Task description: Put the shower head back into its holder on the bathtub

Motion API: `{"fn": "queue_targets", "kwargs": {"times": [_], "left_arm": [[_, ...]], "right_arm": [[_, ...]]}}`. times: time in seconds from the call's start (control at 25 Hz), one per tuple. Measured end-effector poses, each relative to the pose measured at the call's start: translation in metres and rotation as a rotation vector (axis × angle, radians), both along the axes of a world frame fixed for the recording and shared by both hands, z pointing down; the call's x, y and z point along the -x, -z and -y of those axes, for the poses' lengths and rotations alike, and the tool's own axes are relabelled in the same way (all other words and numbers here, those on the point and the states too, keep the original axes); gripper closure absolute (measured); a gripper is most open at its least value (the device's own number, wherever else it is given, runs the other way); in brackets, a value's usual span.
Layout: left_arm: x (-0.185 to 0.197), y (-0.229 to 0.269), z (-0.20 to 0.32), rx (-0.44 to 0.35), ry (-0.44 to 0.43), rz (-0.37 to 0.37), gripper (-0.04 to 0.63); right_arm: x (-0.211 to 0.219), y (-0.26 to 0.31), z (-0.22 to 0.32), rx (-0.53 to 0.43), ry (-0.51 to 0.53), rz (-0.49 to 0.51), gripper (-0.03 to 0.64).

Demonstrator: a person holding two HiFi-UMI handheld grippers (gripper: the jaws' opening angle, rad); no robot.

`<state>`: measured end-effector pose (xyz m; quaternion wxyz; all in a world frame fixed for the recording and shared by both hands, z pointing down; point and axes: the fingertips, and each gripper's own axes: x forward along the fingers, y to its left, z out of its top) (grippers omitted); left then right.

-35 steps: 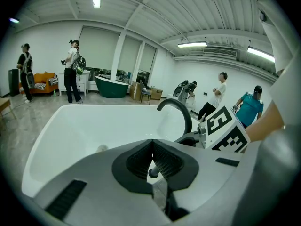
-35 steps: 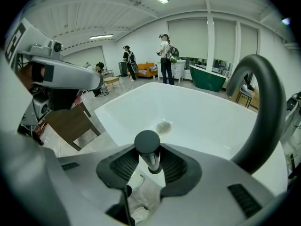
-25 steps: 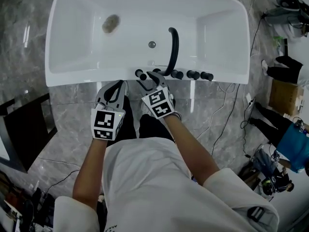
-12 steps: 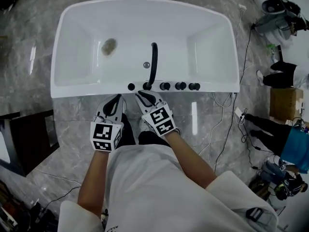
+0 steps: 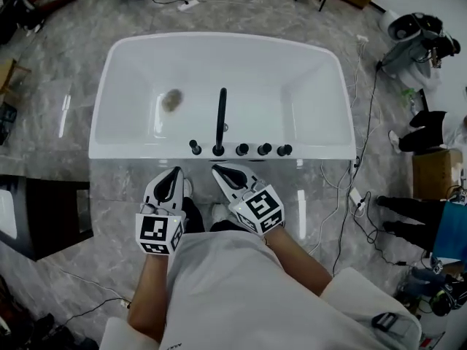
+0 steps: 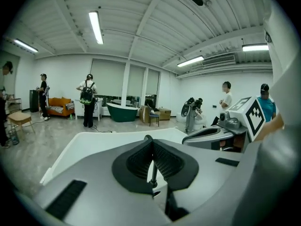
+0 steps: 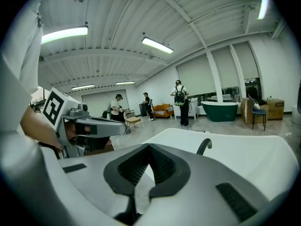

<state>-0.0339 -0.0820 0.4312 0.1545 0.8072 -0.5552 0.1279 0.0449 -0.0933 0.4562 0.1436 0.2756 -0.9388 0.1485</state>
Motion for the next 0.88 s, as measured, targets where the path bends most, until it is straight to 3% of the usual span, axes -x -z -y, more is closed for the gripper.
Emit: {"fn": "queue_targets", "kwargs": {"times": [0.28,0.88], "left_arm": [[0.014,0.036,-0.015,-0.075,0.005,0.005,0.583],[0.040,0.057,-0.012,-0.101,-0.140,-0.027,0.583]], "right_arm": [[-0.002,0.044,-0.015,-0.082,-0.011,0.028,0.598],[-0.023,0.087,-0.022,-0.123,-0.253,0.061,0.598]]}}
